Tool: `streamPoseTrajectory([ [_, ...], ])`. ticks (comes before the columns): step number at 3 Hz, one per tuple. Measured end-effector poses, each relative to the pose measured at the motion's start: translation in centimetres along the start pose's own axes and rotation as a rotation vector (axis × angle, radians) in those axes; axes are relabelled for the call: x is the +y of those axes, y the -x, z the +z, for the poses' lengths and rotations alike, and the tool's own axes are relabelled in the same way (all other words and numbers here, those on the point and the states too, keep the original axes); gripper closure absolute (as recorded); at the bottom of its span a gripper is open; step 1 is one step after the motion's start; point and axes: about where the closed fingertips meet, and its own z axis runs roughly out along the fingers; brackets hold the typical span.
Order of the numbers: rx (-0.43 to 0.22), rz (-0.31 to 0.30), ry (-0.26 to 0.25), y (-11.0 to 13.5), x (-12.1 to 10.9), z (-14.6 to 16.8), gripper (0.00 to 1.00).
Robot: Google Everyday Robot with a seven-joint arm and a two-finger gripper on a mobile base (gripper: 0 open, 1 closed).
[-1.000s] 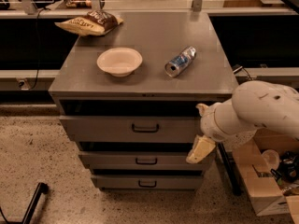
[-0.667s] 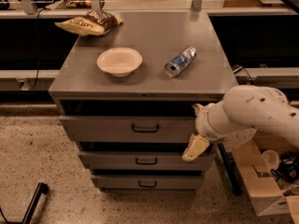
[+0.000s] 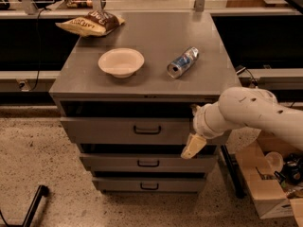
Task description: Open top drawer
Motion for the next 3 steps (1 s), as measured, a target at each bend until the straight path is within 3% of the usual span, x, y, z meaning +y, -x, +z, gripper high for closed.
streamPoseTrajectory([
  [2, -0.003, -0.033, 0.069, 0.1, 1.6, 1.6, 0.4],
  [3, 0.012, -0.06, 0.094, 0.6, 3.0, 0.7, 0.39],
])
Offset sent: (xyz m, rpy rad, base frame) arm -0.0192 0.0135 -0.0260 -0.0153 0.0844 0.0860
